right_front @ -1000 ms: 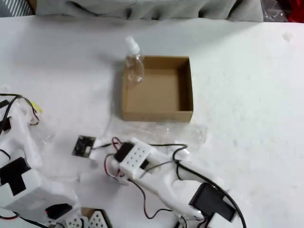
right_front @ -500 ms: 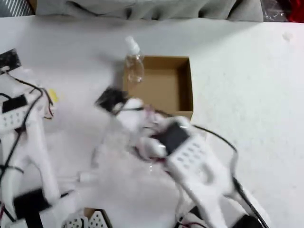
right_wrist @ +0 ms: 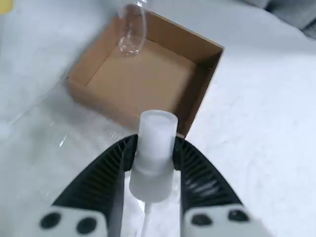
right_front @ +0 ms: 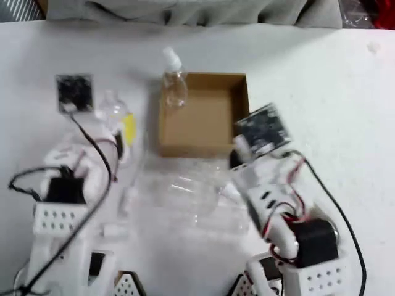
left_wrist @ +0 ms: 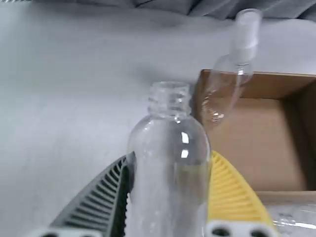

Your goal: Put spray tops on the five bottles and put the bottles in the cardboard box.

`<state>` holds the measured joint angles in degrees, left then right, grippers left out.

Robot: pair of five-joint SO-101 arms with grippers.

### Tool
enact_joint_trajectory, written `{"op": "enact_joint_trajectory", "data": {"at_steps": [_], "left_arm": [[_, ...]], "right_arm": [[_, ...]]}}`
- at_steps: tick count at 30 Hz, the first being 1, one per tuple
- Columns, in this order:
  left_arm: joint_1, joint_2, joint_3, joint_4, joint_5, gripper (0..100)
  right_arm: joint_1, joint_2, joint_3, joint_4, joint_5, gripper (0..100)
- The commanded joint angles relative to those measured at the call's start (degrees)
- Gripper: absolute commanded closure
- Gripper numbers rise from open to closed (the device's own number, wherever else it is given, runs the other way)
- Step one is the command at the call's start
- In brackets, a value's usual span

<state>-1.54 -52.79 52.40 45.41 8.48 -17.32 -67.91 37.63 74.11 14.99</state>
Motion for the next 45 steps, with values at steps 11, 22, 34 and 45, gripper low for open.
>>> {"op": "enact_joint_trajectory", "data": {"at_steps": [11,22,34,45], "left_arm": [[20.7,-38.1,25.6,-14.8,-0.5,97],[24.6,-52.4,33.3,-15.1,-0.5,97],[24.1,-52.2,37.7,-18.1,-0.6,97],[20.0,-52.1,44.6,-29.0,-9.8,97]], "right_arm": [[11.2,-15.0,23.9,-57.5,-8.4,98.4],[-2.6,-8.9,22.2,-94.7,-8.2,98.4],[-23.3,15.4,-10.5,-79.4,-8.5,98.4],[-20.4,18.2,-14.5,-64.4,-8.6,98.4]]}}
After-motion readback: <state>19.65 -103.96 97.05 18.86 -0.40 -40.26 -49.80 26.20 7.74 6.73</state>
